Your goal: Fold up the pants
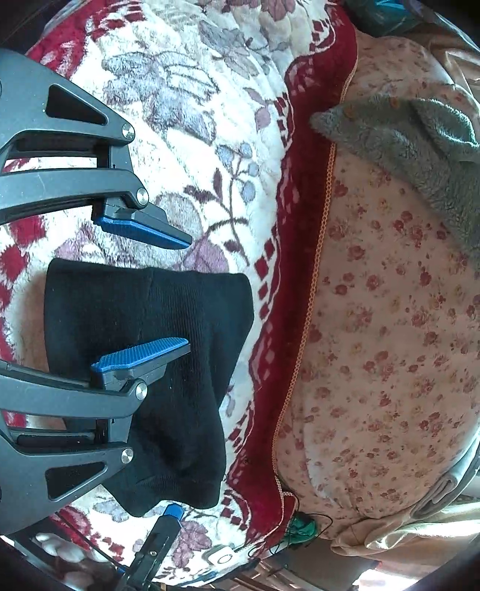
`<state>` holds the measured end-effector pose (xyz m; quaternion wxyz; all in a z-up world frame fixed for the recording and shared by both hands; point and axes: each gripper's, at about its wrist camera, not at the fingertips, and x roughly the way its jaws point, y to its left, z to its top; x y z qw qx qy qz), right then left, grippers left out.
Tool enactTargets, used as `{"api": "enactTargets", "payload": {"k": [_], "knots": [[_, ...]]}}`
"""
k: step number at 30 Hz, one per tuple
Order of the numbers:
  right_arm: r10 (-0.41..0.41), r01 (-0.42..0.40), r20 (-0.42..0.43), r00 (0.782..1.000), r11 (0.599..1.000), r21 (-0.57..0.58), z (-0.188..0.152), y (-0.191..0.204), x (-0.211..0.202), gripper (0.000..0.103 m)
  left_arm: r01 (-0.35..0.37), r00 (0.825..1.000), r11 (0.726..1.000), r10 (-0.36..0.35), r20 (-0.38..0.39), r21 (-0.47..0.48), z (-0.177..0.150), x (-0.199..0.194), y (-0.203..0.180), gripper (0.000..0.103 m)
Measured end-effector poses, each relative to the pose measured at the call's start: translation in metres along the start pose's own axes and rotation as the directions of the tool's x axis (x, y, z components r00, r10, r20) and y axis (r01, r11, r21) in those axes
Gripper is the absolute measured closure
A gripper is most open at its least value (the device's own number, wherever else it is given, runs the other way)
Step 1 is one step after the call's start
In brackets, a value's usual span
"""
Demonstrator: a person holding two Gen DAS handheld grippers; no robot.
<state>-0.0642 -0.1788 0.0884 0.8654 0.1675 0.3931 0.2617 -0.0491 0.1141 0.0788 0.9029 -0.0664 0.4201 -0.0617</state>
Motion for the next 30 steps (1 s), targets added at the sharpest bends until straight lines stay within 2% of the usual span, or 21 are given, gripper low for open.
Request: {"api": "enactTargets", "payload": {"k": [3, 7, 8, 9, 13, 14, 16, 21, 25, 27, 30], "knots": [[-0.039, 0.039, -0.002, 0.999, 0.999, -0.006, -0.002, -0.003, -0.001, 0.037, -0.01, 1.0, 1.0, 0.01, 0.006, 0.005, -0.001, -0.001, 0.001, 0.054], [-0.055, 0.055, -0.001, 0.998, 0.998, 0.008, -0.005, -0.011, -0.002, 0.034, -0.014, 1.0, 1.0, 0.014, 0.003, 0.008, -0.003, 0.0, 0.002, 0.054], [-0.062, 0.062, -0.003, 0.998, 0.998, 0.013, -0.006, -0.013, -0.002, 0.03, -0.012, 1.0, 1.0, 0.012, -0.001, 0.005, -0.003, 0.001, 0.003, 0.054], [-0.069, 0.069, -0.005, 0.998, 0.997, 0.016, -0.007, -0.016, 0.0, 0.025, -0.005, 1.0, 1.0, 0.005, -0.009, 0.0, -0.004, 0.002, 0.004, 0.054], [-0.045, 0.047, -0.037, 0.998, 0.997, 0.059, -0.01, -0.029, 0.011, 0.024, 0.041, 0.998, 0.999, -0.042, -0.038, -0.026, -0.008, 0.009, 0.013, 0.053], [-0.044, 0.047, -0.043, 0.998, 0.997, 0.067, -0.011, -0.032, 0.013, 0.024, 0.053, 0.997, 0.998, -0.054, -0.046, -0.036, -0.008, 0.011, 0.015, 0.052], [-0.041, 0.046, -0.051, 0.998, 0.994, 0.096, -0.013, -0.041, 0.019, 0.024, 0.084, 0.995, 0.994, -0.088, -0.052, -0.067, -0.01, 0.013, 0.021, 0.041], [0.036, -0.023, -0.07, 0.997, 0.983, 0.182, -0.02, -0.06, 0.035, 0.021, 0.167, 0.981, 0.979, -0.177, -0.08, -0.12, -0.01, 0.025, 0.028, 0.04], [0.136, -0.114, -0.07, 0.988, 0.961, 0.253, -0.022, -0.068, 0.049, 0.02, 0.191, 0.976, 0.974, -0.201, -0.084, -0.121, -0.01, 0.034, 0.028, 0.028], [0.164, -0.14, -0.075, 0.984, 0.956, 0.256, -0.022, -0.066, 0.056, 0.02, 0.216, 0.967, 0.968, -0.231, -0.106, -0.13, -0.011, 0.043, 0.03, 0.028], [0.148, -0.123, -0.101, 0.984, 0.969, 0.214, -0.018, -0.059, 0.065, 0.019, 0.247, 0.951, 0.957, -0.27, -0.154, -0.152, -0.013, 0.061, 0.029, 0.024]]}}
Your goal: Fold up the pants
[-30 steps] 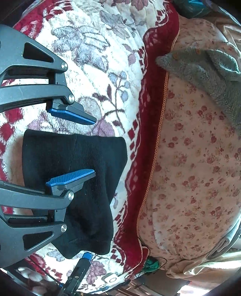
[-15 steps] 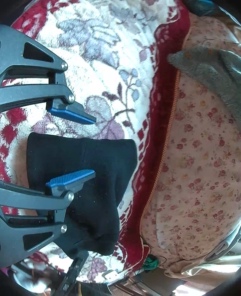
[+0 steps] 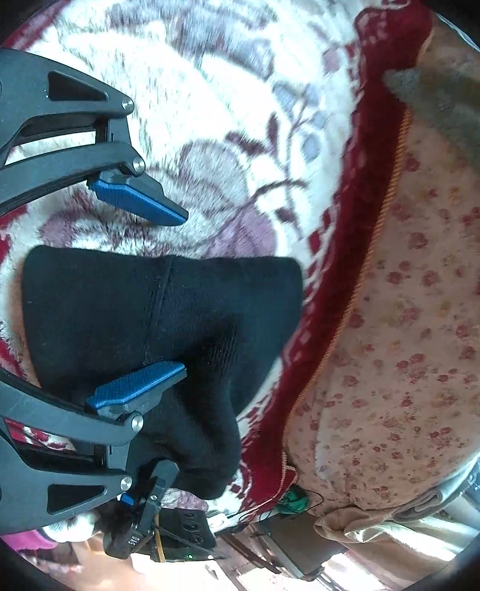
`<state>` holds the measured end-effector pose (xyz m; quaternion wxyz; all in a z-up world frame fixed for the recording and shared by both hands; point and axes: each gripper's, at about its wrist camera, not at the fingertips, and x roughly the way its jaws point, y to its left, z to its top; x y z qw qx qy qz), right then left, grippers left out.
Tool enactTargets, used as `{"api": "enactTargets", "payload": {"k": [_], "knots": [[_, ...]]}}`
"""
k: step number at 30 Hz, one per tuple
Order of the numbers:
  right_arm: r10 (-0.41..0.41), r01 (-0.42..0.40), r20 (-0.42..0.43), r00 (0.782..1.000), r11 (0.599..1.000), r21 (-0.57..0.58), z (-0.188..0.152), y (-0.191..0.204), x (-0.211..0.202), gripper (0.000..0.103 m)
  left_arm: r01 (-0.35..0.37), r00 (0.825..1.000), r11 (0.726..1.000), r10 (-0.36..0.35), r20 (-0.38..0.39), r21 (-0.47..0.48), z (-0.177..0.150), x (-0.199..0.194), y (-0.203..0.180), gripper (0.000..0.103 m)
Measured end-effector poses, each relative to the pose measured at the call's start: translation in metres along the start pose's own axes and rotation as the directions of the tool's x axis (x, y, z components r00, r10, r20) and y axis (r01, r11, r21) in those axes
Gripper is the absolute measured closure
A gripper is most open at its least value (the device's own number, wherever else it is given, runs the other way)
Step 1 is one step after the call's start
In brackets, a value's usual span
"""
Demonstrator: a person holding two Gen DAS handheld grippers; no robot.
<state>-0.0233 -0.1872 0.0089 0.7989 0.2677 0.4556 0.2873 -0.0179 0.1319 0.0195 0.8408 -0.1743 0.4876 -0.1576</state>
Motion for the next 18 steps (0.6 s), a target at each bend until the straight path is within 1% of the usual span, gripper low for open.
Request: {"api": "enactTargets", "payload": {"k": [1, 2, 3, 4, 5, 6, 8, 9, 10, 12, 13, 15, 16, 18], "knots": [[0.004, -0.004, 0.003, 1.0, 1.0, -0.022, 0.001, 0.003, 0.002, 0.019, 0.007, 1.0, 1.0, -0.007, -0.006, -0.011, 0.0, 0.004, 0.001, 0.022], [-0.005, 0.005, 0.007, 1.0, 0.999, -0.038, 0.002, 0.004, 0.004, 0.026, 0.015, 1.0, 1.0, -0.015, 0.005, -0.016, -0.001, 0.005, 0.001, 0.021], [-0.012, 0.012, 0.015, 1.0, 0.999, -0.046, 0.003, 0.004, 0.005, 0.033, 0.02, 0.999, 1.0, -0.019, 0.025, -0.002, -0.001, 0.006, -0.002, 0.021], [-0.001, 0.002, 0.034, 0.999, 0.999, -0.043, 0.002, 0.003, 0.005, 0.034, 0.023, 0.999, 1.0, -0.023, 0.024, 0.018, -0.001, 0.007, -0.005, 0.023], [0.007, -0.005, 0.042, 0.999, 0.999, -0.038, 0.001, 0.001, 0.005, 0.036, 0.027, 0.999, 0.999, -0.028, 0.022, 0.037, -0.001, 0.009, -0.008, 0.03], [0.01, -0.008, 0.049, 0.999, 0.999, -0.039, 0.0, 0.0, 0.004, 0.038, 0.053, 0.998, 0.997, -0.054, 0.013, 0.06, -0.001, 0.01, -0.013, 0.048], [0.017, -0.015, 0.061, 0.998, 0.999, -0.037, -0.003, 0.001, 0.0, 0.043, 0.026, 0.999, 0.995, -0.029, 0.029, 0.097, -0.001, 0.007, -0.02, 0.054], [0.025, -0.023, 0.065, 0.998, 0.999, -0.028, -0.003, 0.0, -0.002, 0.048, 0.016, 0.999, 0.993, -0.02, 0.037, 0.116, -0.001, 0.003, -0.023, 0.061], [0.051, -0.05, 0.069, 0.996, 0.999, -0.013, -0.003, 0.0, -0.004, 0.051, 0.024, 0.999, 0.994, -0.029, 0.041, 0.109, 0.0, 0.0, -0.021, 0.067], [0.068, -0.068, 0.076, 0.995, 0.998, -0.003, -0.004, 0.003, -0.008, 0.053, 0.073, 0.996, 0.995, -0.076, 0.039, 0.067, 0.005, -0.009, -0.014, 0.071], [0.068, -0.067, 0.076, 0.995, 0.998, -0.01, -0.003, 0.006, -0.01, 0.054, 0.082, 0.996, 0.995, -0.084, 0.041, 0.054, 0.006, -0.013, -0.011, 0.072], [0.087, -0.086, 0.07, 0.994, 0.996, -0.014, -0.002, 0.014, -0.01, 0.055, 0.072, 0.995, 0.996, -0.075, 0.065, 0.043, 0.009, -0.026, -0.006, 0.072], [0.111, -0.11, 0.066, 0.992, 0.994, -0.019, -0.002, 0.022, -0.009, 0.056, 0.069, 0.995, 0.997, -0.072, 0.076, 0.044, 0.01, -0.033, -0.004, 0.072], [0.119, -0.116, 0.061, 0.991, 0.992, -0.052, -0.001, 0.039, -0.006, 0.056, 0.059, 0.993, 0.997, -0.063, 0.104, 0.039, 0.014, -0.05, 0.003, 0.072]]}}
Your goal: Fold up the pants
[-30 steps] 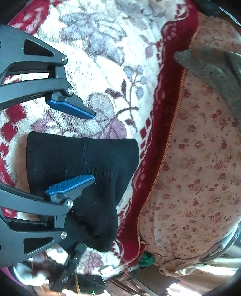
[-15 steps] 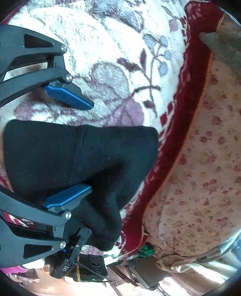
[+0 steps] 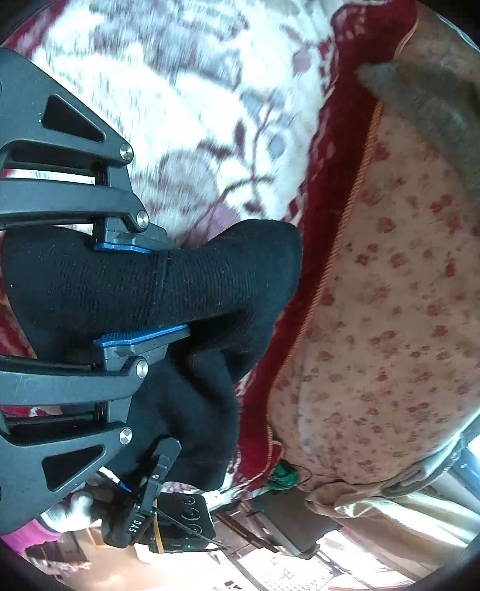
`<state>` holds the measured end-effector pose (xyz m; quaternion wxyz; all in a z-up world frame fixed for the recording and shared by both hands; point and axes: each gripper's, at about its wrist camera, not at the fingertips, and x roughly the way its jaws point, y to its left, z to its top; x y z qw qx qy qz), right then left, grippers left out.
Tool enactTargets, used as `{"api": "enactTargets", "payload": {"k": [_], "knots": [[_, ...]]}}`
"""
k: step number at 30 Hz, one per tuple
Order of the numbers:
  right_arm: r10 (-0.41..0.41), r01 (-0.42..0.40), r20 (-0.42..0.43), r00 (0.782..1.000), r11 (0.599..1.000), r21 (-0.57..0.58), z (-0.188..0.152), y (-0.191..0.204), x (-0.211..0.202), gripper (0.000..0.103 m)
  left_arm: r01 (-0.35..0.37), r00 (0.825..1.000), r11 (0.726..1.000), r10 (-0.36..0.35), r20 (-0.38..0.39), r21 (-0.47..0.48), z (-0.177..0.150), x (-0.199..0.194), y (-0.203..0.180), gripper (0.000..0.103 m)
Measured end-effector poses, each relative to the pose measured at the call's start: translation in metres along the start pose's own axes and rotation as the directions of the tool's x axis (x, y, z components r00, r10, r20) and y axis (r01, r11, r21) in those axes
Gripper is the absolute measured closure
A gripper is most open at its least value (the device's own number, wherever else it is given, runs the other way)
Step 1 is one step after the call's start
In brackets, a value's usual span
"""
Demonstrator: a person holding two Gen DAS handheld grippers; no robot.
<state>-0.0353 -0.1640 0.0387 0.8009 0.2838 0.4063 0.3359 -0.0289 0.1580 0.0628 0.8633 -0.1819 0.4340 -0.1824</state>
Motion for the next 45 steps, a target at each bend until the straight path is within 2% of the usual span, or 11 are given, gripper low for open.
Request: {"api": "enactTargets", "payload": {"k": [9, 16, 20, 22, 26, 28, 31, 34, 39, 42, 45], "knots": [[0.113, -0.116, -0.055, 0.992, 0.992, -0.044, 0.007, 0.061, 0.063, 0.056, -0.109, 0.989, 0.993, 0.113, 0.091, -0.047, 0.012, -0.078, 0.058, 0.072], [0.156, -0.161, -0.142, 0.977, 0.986, -0.03, -0.002, 0.093, 0.138, 0.056, -0.192, 0.975, 0.972, 0.205, 0.088, -0.132, 0.003, -0.097, 0.12, 0.072], [0.086, -0.095, -0.203, 0.975, 0.995, -0.033, -0.017, 0.094, 0.167, 0.056, -0.237, 0.968, 0.954, 0.248, 0.038, -0.185, -0.01, -0.082, 0.153, 0.072], [0.018, -0.028, -0.218, 0.976, 0.999, -0.047, -0.021, 0.089, 0.171, 0.056, -0.207, 0.974, 0.955, 0.221, 0.046, -0.211, -0.014, -0.08, 0.163, 0.068], [-0.03, 0.016, -0.21, 0.977, 0.998, -0.066, -0.022, 0.082, 0.159, 0.054, -0.226, 0.969, 0.953, 0.241, 0.052, -0.203, -0.012, -0.085, 0.163, 0.06], [-0.068, 0.052, -0.2, 0.977, 0.995, -0.085, -0.018, 0.083, 0.151, 0.054, -0.262, 0.957, 0.946, 0.28, 0.075, -0.191, -0.011, -0.095, 0.157, 0.06], [-0.098, 0.08, -0.133, 0.986, 0.988, -0.132, -0.008, 0.094, 0.131, 0.054, -0.328, 0.925, 0.929, 0.353, 0.14, -0.173, -0.007, -0.112, 0.147, 0.06], [-0.07, 0.056, -0.083, 0.994, 0.985, -0.163, 0.001, 0.108, 0.115, 0.054, -0.308, 0.93, 0.937, 0.334, 0.155, -0.166, 0.002, -0.117, 0.145, 0.06], [-0.033, 0.006, -0.107, 0.994, 0.971, -0.241, 0.008, 0.144, 0.134, 0.053, -0.371, 0.913, 0.917, 0.389, 0.122, -0.143, 0.014, -0.095, 0.139, 0.06], [-0.027, -0.009, -0.14, 0.99, 0.968, -0.251, 0.006, 0.152, 0.157, 0.053, -0.427, 0.889, 0.895, 0.442, 0.12, -0.13, 0.019, -0.083, 0.138, 0.06], [-0.055, 0.014, -0.149, 0.987, 0.966, -0.259, 0.005, 0.157, 0.168, 0.053, -0.433, 0.887, 0.892, 0.447, 0.115, -0.128, 0.022, -0.076, 0.14, 0.06]]}}
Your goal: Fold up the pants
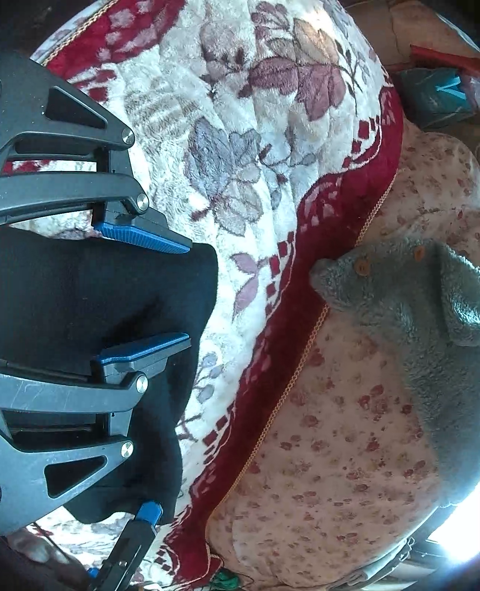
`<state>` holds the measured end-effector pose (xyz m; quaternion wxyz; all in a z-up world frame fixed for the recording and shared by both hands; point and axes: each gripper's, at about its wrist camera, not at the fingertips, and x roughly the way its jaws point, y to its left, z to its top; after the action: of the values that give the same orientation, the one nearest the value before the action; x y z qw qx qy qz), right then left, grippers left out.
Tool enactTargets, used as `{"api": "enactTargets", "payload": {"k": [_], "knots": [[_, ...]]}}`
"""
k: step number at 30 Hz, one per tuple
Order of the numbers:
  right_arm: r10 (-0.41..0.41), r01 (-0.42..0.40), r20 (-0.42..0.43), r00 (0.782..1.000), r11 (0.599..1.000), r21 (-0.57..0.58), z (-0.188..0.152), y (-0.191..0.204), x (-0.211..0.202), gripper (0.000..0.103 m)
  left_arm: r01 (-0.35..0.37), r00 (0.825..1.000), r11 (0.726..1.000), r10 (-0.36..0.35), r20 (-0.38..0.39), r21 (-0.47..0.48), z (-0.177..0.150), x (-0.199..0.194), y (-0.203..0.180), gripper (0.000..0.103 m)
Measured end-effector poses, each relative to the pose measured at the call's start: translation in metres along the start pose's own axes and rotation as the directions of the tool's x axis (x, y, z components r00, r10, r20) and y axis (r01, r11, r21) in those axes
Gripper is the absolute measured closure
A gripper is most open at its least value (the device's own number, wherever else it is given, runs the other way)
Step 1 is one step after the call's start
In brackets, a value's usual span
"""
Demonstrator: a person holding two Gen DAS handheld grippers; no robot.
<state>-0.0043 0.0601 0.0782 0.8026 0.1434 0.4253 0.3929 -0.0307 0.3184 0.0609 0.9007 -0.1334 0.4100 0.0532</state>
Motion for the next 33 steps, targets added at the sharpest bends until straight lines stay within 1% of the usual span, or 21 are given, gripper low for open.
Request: {"api": "enactTargets", "payload": {"k": [1, 3, 5, 8, 10, 13, 18, 19, 21, 26, 30, 33], "knots": [[-0.008, 0.008, 0.007, 1.0, 1.0, -0.007, 0.0, 0.003, -0.002, 0.053, -0.001, 1.0, 1.0, 0.001, -0.002, 0.0, 0.001, 0.002, 0.0, 0.06], [0.02, -0.02, 0.006, 1.0, 1.0, -0.024, 0.002, 0.007, -0.001, 0.053, -0.001, 1.0, 1.0, 0.001, 0.0, -0.001, 0.001, 0.005, 0.0, 0.059], [0.027, -0.029, -0.038, 0.999, 0.999, -0.039, 0.003, 0.009, 0.009, 0.053, -0.002, 1.0, 1.0, 0.002, -0.002, -0.007, 0.002, 0.008, 0.001, 0.057], [-0.013, 0.009, -0.073, 0.997, 0.999, -0.051, -0.001, 0.002, 0.028, 0.053, 0.001, 1.0, 1.0, -0.001, -0.006, -0.026, 0.001, 0.011, 0.003, 0.056], [-0.031, 0.029, -0.084, 0.996, 0.999, -0.03, -0.007, -0.008, 0.036, 0.053, 0.007, 1.0, 1.0, -0.007, -0.003, -0.029, 0.001, 0.01, 0.003, 0.055], [-0.016, 0.015, -0.073, 0.997, 1.0, -0.017, -0.009, -0.012, 0.035, 0.053, 0.004, 1.0, 1.0, -0.004, 0.002, -0.024, 0.0, 0.006, 0.001, 0.055], [-0.026, 0.023, -0.077, 0.997, 0.999, -0.041, -0.007, 0.0, 0.026, 0.053, -0.011, 1.0, 0.999, 0.011, 0.007, -0.045, -0.005, -0.009, 0.001, 0.055], [-0.027, 0.024, -0.075, 0.997, 0.999, -0.038, -0.008, 0.002, 0.024, 0.052, -0.016, 1.0, 0.999, 0.017, 0.009, -0.041, -0.006, -0.012, 0.0, 0.055], [-0.034, 0.031, -0.061, 0.998, 0.998, -0.046, -0.011, 0.007, 0.018, 0.048, -0.031, 0.999, 0.999, 0.032, 0.021, -0.029, -0.01, -0.021, -0.003, 0.055], [-0.051, 0.049, -0.024, 0.998, 0.996, -0.071, -0.019, 0.019, 0.002, 0.047, -0.09, 0.995, 0.996, 0.089, 0.053, 0.011, -0.025, -0.039, -0.015, 0.055], [-0.077, 0.077, -0.005, 0.997, 0.992, -0.099, -0.026, 0.028, -0.007, 0.047, -0.099, 0.993, 0.994, 0.096, 0.072, 0.039, -0.037, -0.054, -0.024, 0.055], [-0.089, 0.09, 0.007, 0.996, 0.991, -0.102, -0.032, 0.031, -0.013, 0.047, -0.1, 0.992, 0.994, 0.097, 0.077, 0.037, -0.044, -0.062, -0.026, 0.055]]}}
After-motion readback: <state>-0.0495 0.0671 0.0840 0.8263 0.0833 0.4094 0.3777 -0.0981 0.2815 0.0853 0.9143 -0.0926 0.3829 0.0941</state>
